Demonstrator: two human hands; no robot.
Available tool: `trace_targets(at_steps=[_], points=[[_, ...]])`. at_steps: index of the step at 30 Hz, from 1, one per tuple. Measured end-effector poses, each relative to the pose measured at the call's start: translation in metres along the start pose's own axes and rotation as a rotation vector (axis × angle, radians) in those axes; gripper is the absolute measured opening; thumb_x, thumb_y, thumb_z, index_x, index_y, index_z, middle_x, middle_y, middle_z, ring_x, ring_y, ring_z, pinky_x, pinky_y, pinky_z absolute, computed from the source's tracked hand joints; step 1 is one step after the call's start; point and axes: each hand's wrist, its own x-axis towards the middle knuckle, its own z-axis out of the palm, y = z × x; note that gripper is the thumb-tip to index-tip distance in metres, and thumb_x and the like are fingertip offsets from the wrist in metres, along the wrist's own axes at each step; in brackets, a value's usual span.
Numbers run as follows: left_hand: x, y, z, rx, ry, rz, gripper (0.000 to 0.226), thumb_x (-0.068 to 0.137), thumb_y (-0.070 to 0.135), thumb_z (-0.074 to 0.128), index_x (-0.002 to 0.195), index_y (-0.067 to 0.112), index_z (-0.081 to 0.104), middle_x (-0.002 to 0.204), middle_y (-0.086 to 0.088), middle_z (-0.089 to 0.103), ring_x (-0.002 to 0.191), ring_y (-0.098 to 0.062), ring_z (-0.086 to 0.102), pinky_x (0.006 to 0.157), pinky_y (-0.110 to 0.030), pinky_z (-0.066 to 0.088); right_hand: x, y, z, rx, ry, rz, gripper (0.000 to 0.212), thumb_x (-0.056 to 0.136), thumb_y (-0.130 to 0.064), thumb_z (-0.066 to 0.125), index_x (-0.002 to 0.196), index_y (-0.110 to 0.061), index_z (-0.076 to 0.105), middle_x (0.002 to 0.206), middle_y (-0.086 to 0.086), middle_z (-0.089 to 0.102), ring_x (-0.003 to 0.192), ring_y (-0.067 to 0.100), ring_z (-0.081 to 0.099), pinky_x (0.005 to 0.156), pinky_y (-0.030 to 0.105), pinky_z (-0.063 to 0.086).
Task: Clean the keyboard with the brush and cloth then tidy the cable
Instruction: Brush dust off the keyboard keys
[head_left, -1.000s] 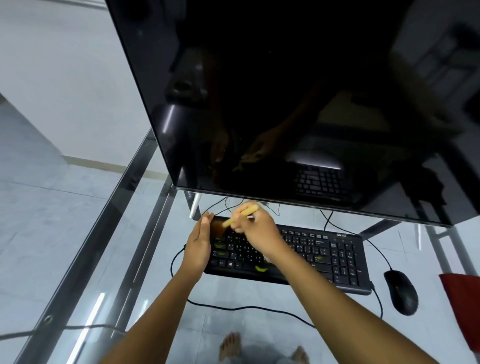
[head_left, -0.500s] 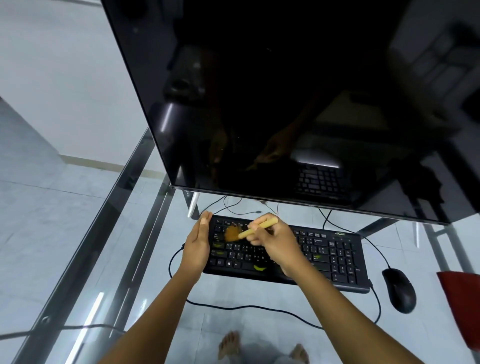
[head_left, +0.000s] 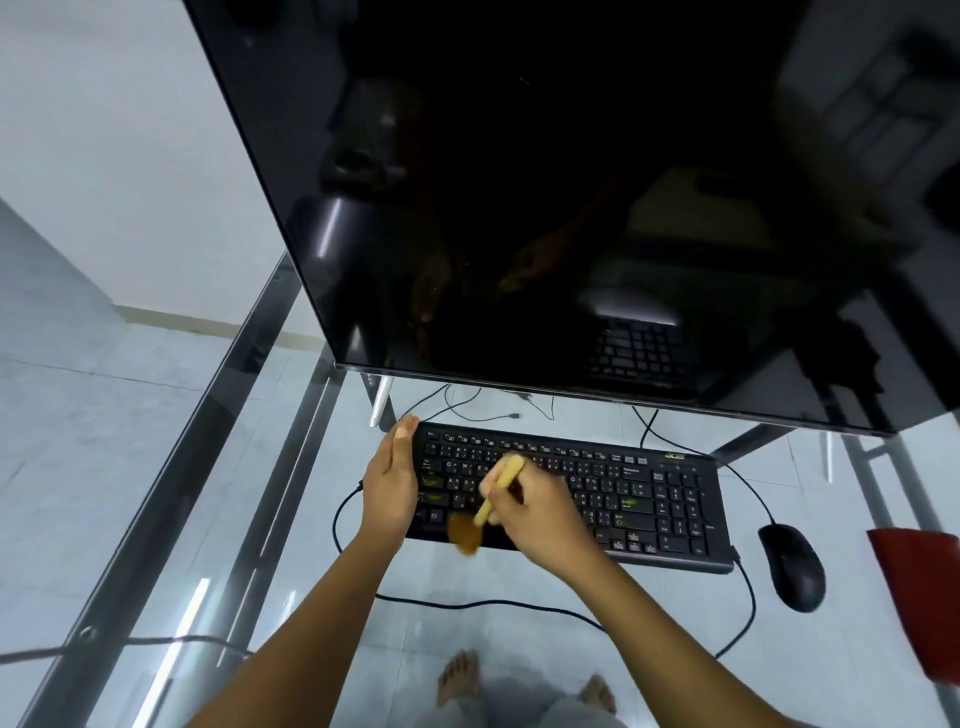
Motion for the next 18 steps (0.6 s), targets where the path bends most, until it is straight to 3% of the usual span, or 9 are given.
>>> trace_targets(at_steps=[3,4,7,11,12,14,15,18], points=[[0.001,-0.001,0.000,0.014,-0.014,0.028,0.039,0.100,0.042,0.041,0.131,0.026,0.058,0.134,0.006,0.058,0.128,-0.012,0.050,0.114,-0.041,0.034,0.004,0.003,-0.007,0.044,0.362,-0.102,0.016,0.097,-0.009,0.056,0.085,-0.019,0.059,0.082,-0.003,0.069,0.073,0.005,0.065,0.064,0.015,0.049],[0.002,-0.001,0.000,0.013,-0.013,0.043,0.036,0.101,0.034,0.042,0.132,0.024,0.058,0.135,0.007,0.058,0.128,-0.011,0.049,0.114,-0.040,0.034,0.005,0.004,-0.009,0.100,0.353,-0.084,0.015,0.098,-0.009,0.055,0.086,-0.017,0.059,0.080,-0.004,0.069,0.072,0.005,0.065,0.065,0.015,0.051],[0.005,-0.005,-0.003,0.004,-0.010,0.049,0.034,0.101,0.021,0.043,0.131,0.023,0.059,0.135,0.008,0.058,0.127,-0.011,0.050,0.113,-0.040,0.035,0.002,0.001,-0.005,0.118,-0.042,0.054,0.016,0.099,-0.012,0.054,0.087,-0.020,0.060,0.076,-0.002,0.070,0.069,0.007,0.067,0.072,0.030,0.059],[0.011,-0.008,-0.004,-0.015,-0.038,0.040,0.046,0.096,-0.006,0.039,0.130,0.018,0.059,0.130,0.001,0.062,0.123,-0.014,0.055,0.111,-0.040,0.039,0.013,0.006,-0.016,0.131,0.298,-0.037,0.019,0.099,-0.012,0.054,0.085,-0.024,0.057,0.080,-0.003,0.071,0.073,0.007,0.068,0.071,0.023,0.056],[0.012,-0.008,-0.004,-0.006,-0.042,0.043,0.050,0.094,-0.012,0.038,0.130,0.016,0.058,0.129,-0.001,0.062,0.121,-0.014,0.057,0.110,-0.039,0.040,0.014,0.002,-0.018,0.184,0.240,-0.004,0.017,0.100,-0.013,0.054,0.087,-0.022,0.058,0.082,-0.001,0.071,0.073,0.009,0.069,0.071,0.024,0.057],[0.012,-0.005,-0.006,-0.020,-0.057,0.031,0.050,0.093,-0.015,0.038,0.131,0.012,0.057,0.128,-0.003,0.063,0.120,-0.014,0.058,0.109,-0.037,0.042,0.015,0.000,-0.014,0.170,-0.037,0.079,0.013,0.100,-0.014,0.053,0.090,-0.018,0.060,0.086,0.006,0.072,0.071,0.011,0.069,0.074,0.030,0.061],[0.013,-0.005,-0.008,-0.039,-0.065,0.025,0.049,0.093,-0.015,0.039,0.131,0.011,0.057,0.127,-0.004,0.064,0.119,-0.014,0.059,0.108,-0.035,0.042,0.015,0.000,-0.012,0.109,-0.035,0.067,0.012,0.100,-0.015,0.054,0.090,-0.018,0.060,0.085,0.005,0.073,0.071,0.009,0.069,0.075,0.032,0.061],[0.014,-0.004,-0.009,-0.059,-0.079,0.013,0.046,0.095,-0.012,0.042,0.131,0.012,0.056,0.125,0.000,0.065,0.117,-0.011,0.059,0.107,-0.032,0.043,0.020,0.007,-0.012,0.125,0.297,-0.030,0.013,0.099,-0.015,0.055,0.087,-0.018,0.058,0.080,-0.001,0.073,0.073,0.009,0.069,0.071,0.028,0.058]])
